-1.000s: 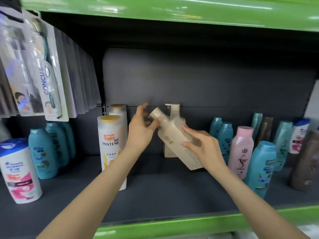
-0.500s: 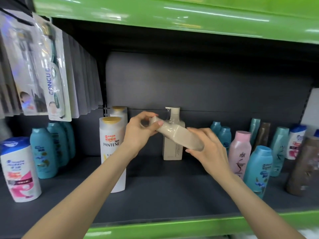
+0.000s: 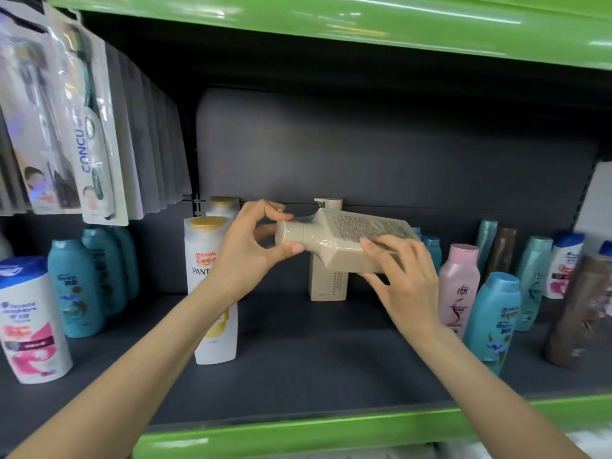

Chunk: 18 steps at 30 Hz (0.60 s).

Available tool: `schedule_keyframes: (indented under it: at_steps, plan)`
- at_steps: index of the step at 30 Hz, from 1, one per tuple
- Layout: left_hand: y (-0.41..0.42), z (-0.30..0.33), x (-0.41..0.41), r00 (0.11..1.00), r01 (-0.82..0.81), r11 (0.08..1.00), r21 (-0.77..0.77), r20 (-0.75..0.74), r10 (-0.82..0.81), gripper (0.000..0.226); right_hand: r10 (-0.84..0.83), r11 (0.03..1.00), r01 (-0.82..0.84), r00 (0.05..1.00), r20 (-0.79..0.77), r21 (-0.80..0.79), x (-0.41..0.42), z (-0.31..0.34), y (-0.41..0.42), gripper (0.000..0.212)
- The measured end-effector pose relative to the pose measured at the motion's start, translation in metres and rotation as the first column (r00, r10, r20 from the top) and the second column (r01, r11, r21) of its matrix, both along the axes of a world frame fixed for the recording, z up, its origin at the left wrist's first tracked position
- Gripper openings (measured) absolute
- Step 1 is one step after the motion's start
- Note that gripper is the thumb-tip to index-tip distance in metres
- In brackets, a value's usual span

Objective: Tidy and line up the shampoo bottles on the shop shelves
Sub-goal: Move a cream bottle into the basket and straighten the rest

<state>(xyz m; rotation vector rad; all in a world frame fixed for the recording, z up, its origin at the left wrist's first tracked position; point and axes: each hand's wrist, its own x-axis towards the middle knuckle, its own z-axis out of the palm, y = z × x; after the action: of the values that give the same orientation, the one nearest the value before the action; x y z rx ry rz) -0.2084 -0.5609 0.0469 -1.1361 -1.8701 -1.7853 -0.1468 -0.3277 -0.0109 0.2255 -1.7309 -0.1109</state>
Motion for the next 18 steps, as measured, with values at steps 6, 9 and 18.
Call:
schedule_keyframes:
  at_steps: [6,9,18]
  plan:
    - [-0.003,-0.001,0.001,1.0,0.003,1.0,-0.014,-0.023,-0.003,0.038,-0.009,0.999,0.012,0.997,0.079,-0.037,-0.001,-0.001,-0.008,0.073]
    - [-0.007,-0.001,0.003,1.0,0.0,1.0,-0.004,-0.019,0.0,0.037,-0.01,0.999,0.016,0.994,0.105,-0.05,-0.001,-0.002,-0.012,0.076]
    - [-0.009,0.004,0.001,0.987,-0.154,0.984,-0.087,-0.053,0.15,0.031,0.07,0.977,0.006,0.934,0.351,-0.211,0.004,0.008,-0.018,0.066]
